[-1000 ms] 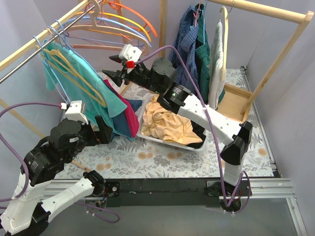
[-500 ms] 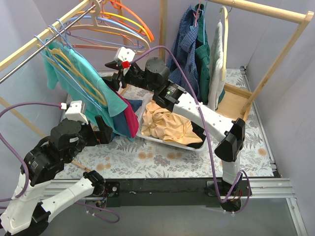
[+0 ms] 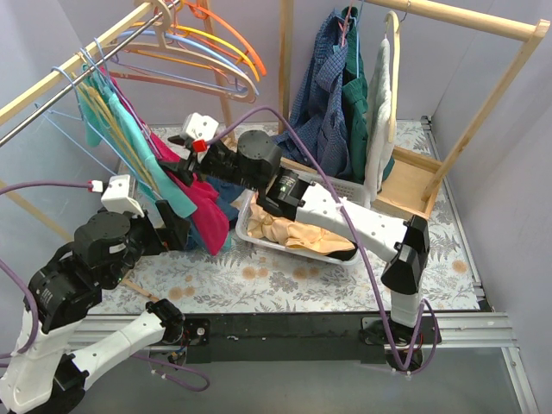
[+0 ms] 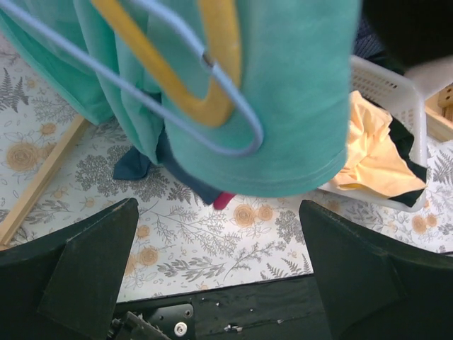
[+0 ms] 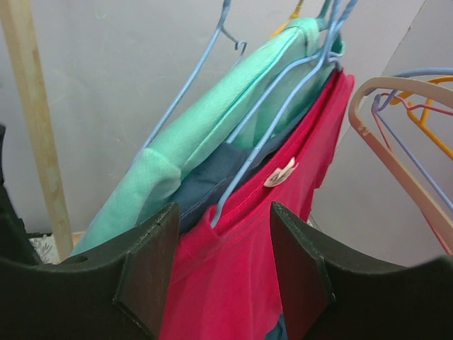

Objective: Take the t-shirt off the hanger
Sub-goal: Pick up the hanger from the clothesline.

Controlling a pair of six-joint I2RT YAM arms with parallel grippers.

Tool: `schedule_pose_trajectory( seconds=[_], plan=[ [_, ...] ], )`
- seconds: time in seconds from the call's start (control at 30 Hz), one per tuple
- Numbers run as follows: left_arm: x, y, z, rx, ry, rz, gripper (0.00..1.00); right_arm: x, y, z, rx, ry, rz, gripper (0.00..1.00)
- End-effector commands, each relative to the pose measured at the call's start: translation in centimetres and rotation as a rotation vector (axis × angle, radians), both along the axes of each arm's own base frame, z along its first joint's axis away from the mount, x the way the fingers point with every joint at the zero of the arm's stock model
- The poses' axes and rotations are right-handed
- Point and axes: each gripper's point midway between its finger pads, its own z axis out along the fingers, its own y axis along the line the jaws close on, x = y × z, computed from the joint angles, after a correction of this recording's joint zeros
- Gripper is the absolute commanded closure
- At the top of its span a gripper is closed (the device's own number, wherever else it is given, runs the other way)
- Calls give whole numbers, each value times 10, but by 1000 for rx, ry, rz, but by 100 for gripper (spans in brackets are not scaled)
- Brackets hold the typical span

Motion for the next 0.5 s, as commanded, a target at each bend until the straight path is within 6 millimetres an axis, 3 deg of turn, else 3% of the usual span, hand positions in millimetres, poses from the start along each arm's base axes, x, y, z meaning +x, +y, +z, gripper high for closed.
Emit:
schedule_pose_trajectory(
  seconds=[0.0,0.07,0.2,0.23,0.3,0.47],
  plan=[
    [0,15,20,-6,-41,65,2,-27,-23,45,117,-35,-29,38],
    [0,21,23,0,-41,102,2,-35,-22,43,129,-29,-12,38],
    [6,49,47,-30,-101,288,2,-47,-23,37,140,-8,19,38],
    [9,51,58,-59,-123,320,2,-48,-21,28,127,3,26,38],
    [15,58,69,-65,-163,376,2,-53,-23,27,142,16,46,38],
    [40,42,86,-74,-226,385,2,-61,-23,10,132,50,78,38]
  ],
)
